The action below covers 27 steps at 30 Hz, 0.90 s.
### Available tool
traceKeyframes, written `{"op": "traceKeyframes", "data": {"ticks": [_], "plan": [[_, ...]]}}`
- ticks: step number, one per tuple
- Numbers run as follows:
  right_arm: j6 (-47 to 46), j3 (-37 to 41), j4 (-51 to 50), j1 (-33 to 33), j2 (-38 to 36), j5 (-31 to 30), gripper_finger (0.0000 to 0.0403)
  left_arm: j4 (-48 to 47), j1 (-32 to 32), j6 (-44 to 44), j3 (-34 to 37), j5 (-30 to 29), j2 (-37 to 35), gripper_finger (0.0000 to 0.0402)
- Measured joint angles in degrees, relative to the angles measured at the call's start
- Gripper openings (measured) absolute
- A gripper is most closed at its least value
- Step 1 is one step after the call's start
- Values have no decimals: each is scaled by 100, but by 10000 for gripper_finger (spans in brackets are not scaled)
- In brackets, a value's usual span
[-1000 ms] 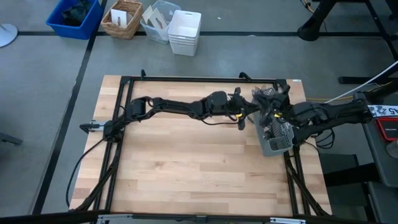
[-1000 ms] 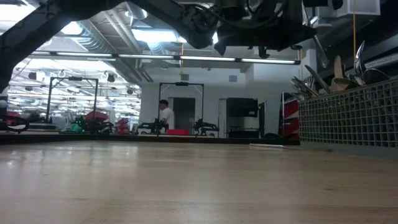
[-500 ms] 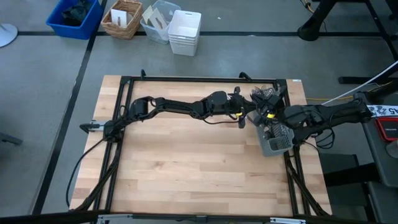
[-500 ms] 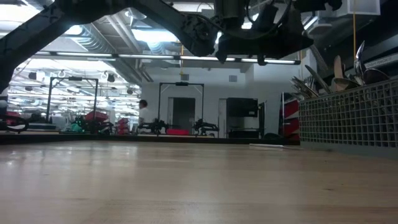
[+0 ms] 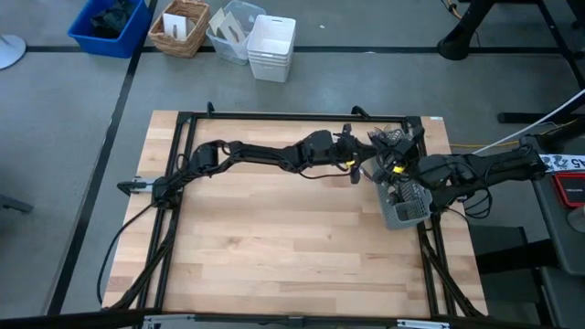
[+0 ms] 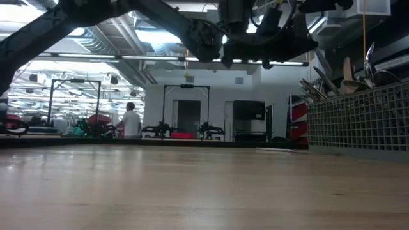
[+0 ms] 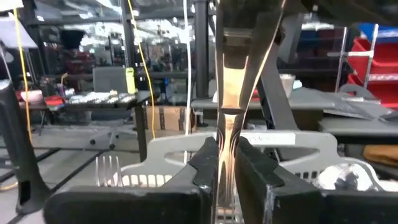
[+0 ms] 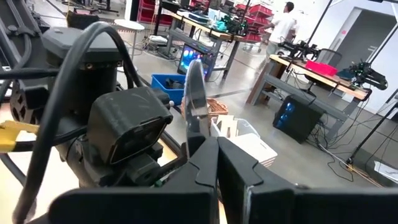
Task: Sort silverware
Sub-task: Put the bottom knife into the middle section of the utensil holder
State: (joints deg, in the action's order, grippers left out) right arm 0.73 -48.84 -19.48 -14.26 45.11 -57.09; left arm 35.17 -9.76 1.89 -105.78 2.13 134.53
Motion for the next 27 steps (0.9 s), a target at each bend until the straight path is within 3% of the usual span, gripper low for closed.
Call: {"op": "traceKeyframes", "data": {"ticks": [15,27], "plan": [[-38,1,-9,2,20,-31,12,784,-50,-74,-409,4,859,29],[138,2,528,0,15,215,12,772,-51,-59,-470,-37,947,32]]}}
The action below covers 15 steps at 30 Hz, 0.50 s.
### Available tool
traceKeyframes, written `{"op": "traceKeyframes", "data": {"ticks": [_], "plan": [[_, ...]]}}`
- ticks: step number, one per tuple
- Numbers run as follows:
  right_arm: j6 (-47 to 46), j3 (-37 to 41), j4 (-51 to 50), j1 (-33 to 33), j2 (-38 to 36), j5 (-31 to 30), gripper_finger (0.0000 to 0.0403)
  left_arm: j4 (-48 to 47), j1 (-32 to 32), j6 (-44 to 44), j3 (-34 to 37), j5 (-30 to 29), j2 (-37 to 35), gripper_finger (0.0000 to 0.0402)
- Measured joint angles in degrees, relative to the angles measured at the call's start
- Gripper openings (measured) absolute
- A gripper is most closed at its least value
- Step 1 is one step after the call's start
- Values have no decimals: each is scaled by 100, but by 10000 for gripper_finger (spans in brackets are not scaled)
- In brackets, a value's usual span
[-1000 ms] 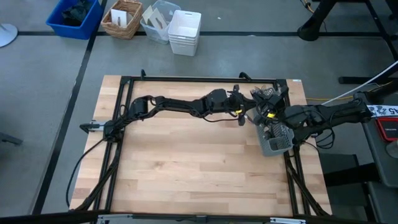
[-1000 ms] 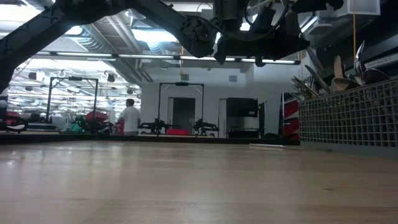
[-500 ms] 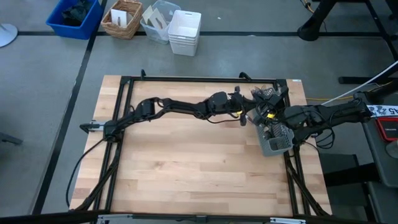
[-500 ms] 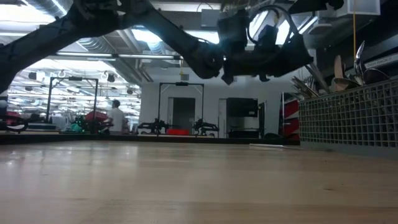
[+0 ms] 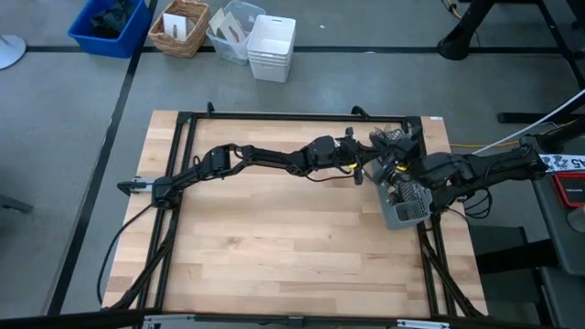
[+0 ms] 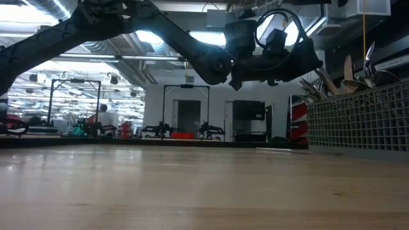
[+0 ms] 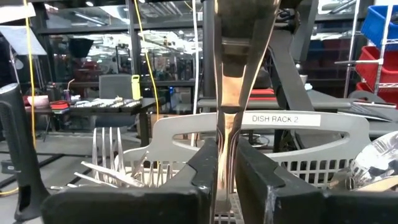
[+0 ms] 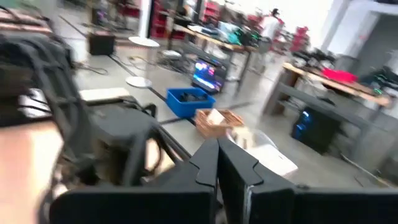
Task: Sort silverware
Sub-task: Put the bottom knife into the middle section of the utensil holder
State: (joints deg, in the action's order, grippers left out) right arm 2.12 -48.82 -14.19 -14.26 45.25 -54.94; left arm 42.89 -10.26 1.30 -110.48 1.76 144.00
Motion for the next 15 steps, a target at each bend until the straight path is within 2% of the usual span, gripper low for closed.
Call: {"op": "traceKeyframes", "data": {"ticks": [7,15], "plan": [[900,0,1076,3,0,443,12,-9,2,0,0,0,0,30],[1027,0,1067,4,276,447,12,-18,7,0,2,2,0,34]]}}
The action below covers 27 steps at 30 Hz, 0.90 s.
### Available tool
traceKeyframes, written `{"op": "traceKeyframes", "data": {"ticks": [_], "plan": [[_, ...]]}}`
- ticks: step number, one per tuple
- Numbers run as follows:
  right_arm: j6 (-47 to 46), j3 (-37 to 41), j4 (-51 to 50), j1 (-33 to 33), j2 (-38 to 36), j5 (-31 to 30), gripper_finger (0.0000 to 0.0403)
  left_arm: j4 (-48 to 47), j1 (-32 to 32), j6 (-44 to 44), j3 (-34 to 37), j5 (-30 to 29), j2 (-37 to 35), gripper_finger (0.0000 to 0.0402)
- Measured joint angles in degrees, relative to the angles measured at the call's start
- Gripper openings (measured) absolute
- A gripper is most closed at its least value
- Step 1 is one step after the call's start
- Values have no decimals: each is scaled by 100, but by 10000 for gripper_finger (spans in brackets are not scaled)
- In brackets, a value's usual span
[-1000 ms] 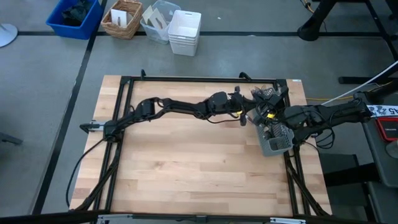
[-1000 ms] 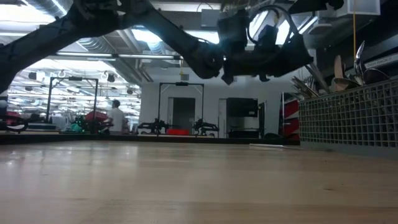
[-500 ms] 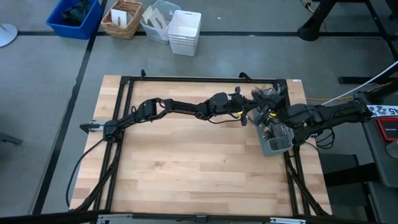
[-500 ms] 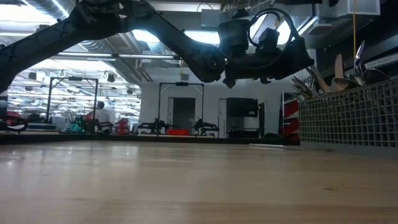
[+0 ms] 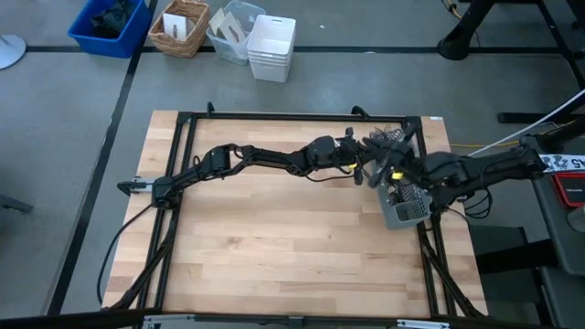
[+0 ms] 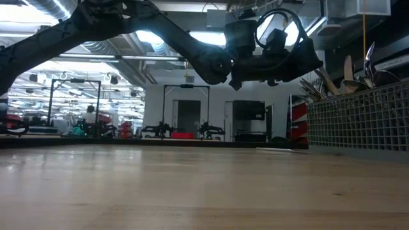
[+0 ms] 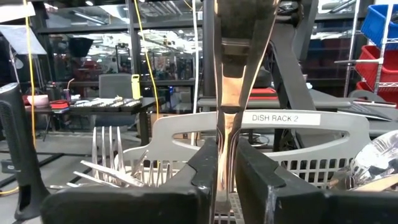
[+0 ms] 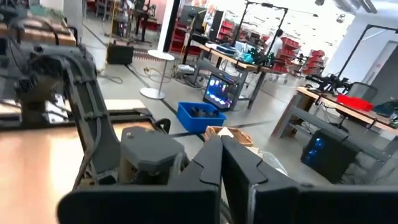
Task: Sort silverware
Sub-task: Put the bottom knife into the middle section of the utensil holder
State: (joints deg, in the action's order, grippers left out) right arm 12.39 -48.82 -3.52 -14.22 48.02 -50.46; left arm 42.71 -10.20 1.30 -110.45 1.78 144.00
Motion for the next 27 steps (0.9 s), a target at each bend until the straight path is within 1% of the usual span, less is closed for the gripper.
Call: {"op": "traceKeyframes", "data": {"ticks": [2,6,11,16,19,27], "plan": [[76,0,1,4,141,-95,12,-1,4,0,2,0,0,33],[272,0,-7,105,445,-529,12,-1,7,0,4,2,0,32],[291,0,-4,392,653,-796,12,-5,9,-2,7,4,0,37],[37,0,-51,531,648,-952,12,-11,7,-1,9,7,2,37],[-139,-2,-166,522,649,-1182,12,-27,7,91,9,7,9,46],[-463,0,-442,525,651,-1187,12,-76,9,336,15,15,22,62]]}}
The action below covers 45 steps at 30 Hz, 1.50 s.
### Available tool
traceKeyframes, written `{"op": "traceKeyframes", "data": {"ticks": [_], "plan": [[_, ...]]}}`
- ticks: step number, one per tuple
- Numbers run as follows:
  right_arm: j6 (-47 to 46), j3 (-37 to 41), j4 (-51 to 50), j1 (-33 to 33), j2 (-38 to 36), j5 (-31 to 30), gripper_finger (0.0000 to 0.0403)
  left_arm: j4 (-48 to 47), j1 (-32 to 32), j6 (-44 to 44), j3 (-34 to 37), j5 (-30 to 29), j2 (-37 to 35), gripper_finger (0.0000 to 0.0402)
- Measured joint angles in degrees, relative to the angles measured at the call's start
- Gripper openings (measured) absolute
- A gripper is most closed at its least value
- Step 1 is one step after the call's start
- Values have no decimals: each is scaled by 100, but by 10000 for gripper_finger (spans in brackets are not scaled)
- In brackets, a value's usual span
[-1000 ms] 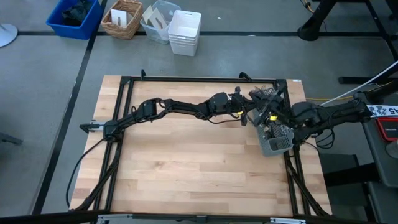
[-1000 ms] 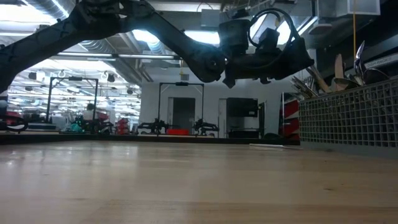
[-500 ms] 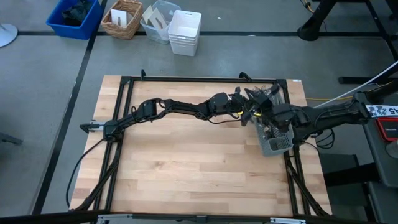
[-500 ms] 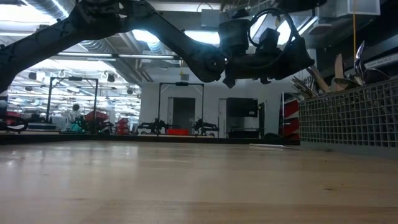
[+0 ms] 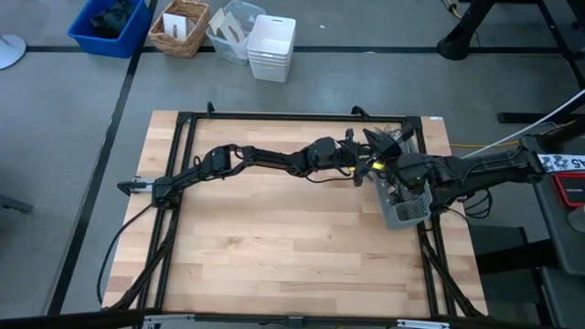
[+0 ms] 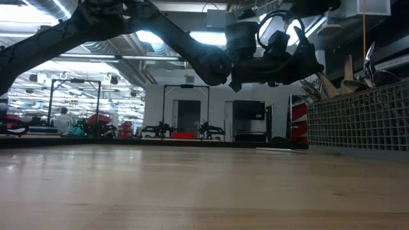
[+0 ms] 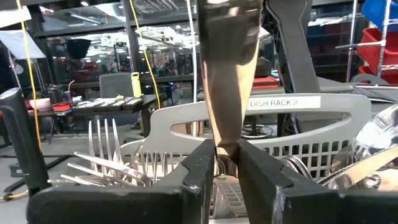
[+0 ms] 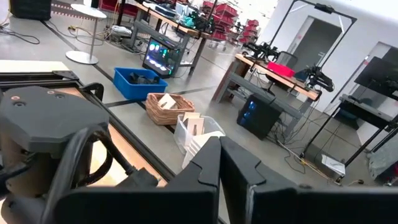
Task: Sort silverware
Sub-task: Put the bottom knife into the middle section of the utensil holder, then put the knife into the middle section of the utensil holder
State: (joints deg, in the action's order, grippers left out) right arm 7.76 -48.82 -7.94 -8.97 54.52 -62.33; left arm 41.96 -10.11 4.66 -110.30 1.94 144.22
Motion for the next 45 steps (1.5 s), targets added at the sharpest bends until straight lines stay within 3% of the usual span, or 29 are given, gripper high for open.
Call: {"op": "traceKeyframes", "data": {"ticks": [16,27,36,40,45], "plan": [[-35,0,-95,0,0,38,12,-64,4,-72,0,-4,-2,64],[-453,0,-402,0,0,-113,12,-85,34,-166,-210,-4,-9,145],[-166,-2,-341,0,-29,-111,12,-118,41,-76,-216,-4,-27,153],[28,-188,-343,0,-106,-111,12,-396,-12,41,-216,-4,-204,153],[152,-405,-433,-2,-274,173,12,-1413,-87,277,-223,-7,-668,153]]}}
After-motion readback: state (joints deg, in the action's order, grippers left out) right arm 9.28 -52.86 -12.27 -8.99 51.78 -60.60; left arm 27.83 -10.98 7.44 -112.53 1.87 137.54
